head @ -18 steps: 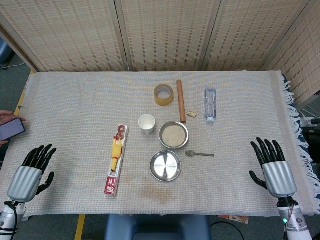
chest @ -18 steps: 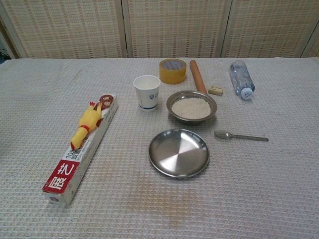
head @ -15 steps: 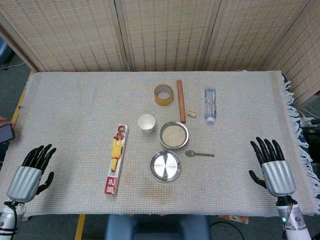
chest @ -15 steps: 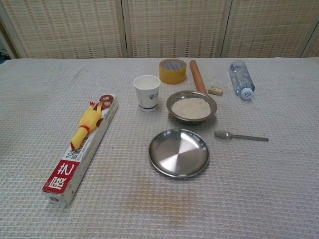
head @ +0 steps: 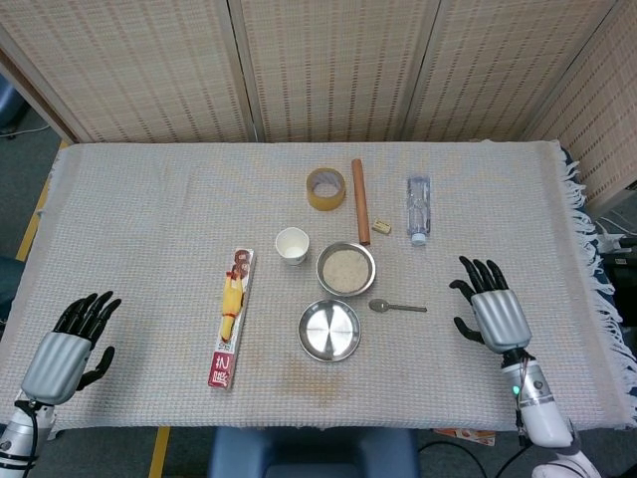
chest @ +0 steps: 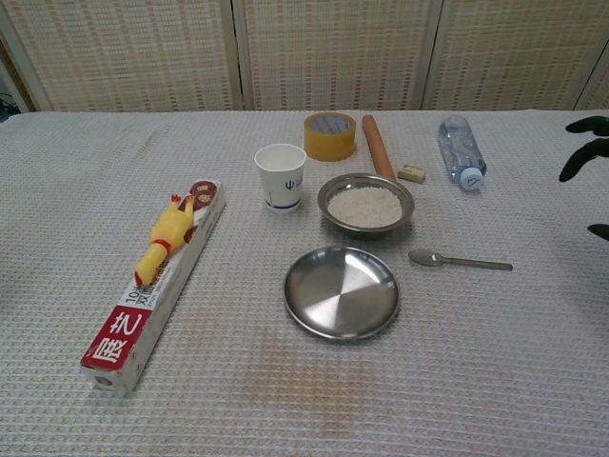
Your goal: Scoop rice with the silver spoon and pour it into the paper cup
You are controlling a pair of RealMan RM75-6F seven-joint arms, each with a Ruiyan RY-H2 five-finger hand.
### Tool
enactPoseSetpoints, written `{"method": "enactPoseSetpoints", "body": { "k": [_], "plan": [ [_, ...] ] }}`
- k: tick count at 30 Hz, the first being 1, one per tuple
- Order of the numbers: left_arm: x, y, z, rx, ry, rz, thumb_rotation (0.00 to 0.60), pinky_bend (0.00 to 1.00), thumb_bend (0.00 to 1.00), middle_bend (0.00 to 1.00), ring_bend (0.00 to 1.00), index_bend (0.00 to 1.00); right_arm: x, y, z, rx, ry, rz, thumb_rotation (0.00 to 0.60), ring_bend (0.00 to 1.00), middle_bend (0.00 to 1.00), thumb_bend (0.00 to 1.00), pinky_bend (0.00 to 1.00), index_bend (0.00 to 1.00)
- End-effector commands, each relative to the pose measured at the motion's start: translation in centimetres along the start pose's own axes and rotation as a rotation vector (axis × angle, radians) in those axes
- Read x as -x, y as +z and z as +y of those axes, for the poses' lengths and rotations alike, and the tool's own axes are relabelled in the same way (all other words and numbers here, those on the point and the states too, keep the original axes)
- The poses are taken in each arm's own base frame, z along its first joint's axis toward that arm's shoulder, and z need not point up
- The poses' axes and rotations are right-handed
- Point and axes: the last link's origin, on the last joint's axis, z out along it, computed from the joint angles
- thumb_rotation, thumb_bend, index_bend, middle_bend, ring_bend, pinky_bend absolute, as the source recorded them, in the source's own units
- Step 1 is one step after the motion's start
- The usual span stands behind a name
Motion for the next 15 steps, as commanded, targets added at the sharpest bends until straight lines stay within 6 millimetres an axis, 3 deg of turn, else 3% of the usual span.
{"method": "enactPoseSetpoints", "body": {
  "k": [1,15],
  "plan": [
    [-0.1,-0.1,-0.1,0.003,-0.005,0.002,0.600,0.11,0.47,0.00,0.00,0.00,1.1,3.2,-2.4,-0.015,0.043,-0.051,0.593,0.00,0.00,0.26,0.00,0.40],
    [-0.2,-0.4,-0.4,0.011,-0.021,-0.011,0.600,0.11,0.47,0.00,0.00,0.00,5.5,6.0,-5.9,-0.040,-0.023,-0.159,0.600,0.00,0.00,0.27,0.00,0.44]
  ]
}}
